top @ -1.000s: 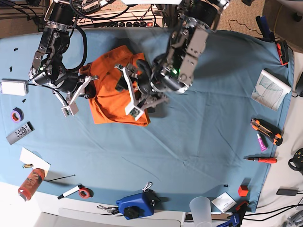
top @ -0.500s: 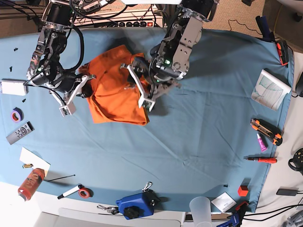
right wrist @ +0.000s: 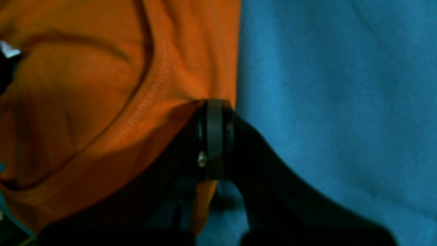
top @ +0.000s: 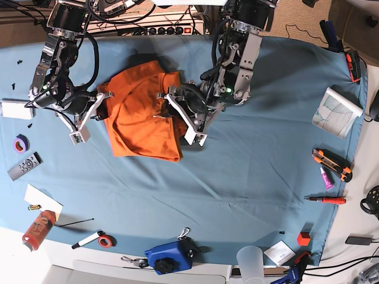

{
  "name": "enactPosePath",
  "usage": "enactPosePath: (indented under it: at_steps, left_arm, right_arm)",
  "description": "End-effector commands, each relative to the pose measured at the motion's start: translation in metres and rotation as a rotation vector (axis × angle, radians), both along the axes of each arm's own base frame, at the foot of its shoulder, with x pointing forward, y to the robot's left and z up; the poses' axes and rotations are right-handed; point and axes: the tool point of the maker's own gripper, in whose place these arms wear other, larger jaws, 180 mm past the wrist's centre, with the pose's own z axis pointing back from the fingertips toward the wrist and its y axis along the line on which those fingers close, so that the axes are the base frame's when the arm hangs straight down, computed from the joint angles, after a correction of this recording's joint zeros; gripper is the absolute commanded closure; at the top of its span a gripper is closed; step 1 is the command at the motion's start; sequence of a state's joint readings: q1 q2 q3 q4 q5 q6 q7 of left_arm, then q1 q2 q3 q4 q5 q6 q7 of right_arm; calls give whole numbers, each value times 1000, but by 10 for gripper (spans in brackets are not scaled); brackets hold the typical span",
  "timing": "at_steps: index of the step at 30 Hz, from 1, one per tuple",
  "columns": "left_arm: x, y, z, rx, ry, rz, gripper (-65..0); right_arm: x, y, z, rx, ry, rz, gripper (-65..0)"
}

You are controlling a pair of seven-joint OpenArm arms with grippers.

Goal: Layout the t-shirt on the table in an organized manner, then fold the t-shirt properly
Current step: 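Push the folded shirt toward the table center with the left gripper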

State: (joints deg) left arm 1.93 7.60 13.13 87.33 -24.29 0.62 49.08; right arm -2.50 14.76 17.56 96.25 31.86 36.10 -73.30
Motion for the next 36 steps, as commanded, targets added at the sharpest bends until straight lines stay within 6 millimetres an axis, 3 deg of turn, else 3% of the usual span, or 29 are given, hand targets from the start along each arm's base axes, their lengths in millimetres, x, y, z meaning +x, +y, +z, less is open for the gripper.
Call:
enactPosePath:
  at_steps: [1, 5, 8, 12, 18, 25, 30, 33, 36]
  left_arm:
    - [-32, -16, -16, -5, 132, -75, -239]
    - [-30, -21, -10, -42, 125, -81, -158]
    - [-24, -20, -8, -38, 111, -81, 0]
    - [-26, -16, -10, 18, 107, -134, 0]
    - [-31, -10, -2, 40, 108, -220, 0]
    - [-15, 51, -8, 172, 47, -179, 0]
    - [0, 112, -18, 324, 6, -198, 0]
    - [19, 136, -6, 368, -88, -282, 0]
    - [39, 144, 15, 395, -215, -395, 0]
  right_arm:
    - [9, -1, 12, 7, -44, 9, 0]
    - [9, -1, 12, 7, -44, 9, 0]
    - [9, -1, 12, 7, -45, 9, 0]
    - [11, -4, 13, -8, -59, 3, 0]
    - [24, -25, 25, -57, -120, -56, 0]
    - [41, -69, 62, -42, -239, -210, 0]
    - [38, -84, 68, -43, -256, -259, 0]
    - [37, -83, 66, -43, -248, -256, 0]
    - [37, -83, 66, -44, -248, -256, 0]
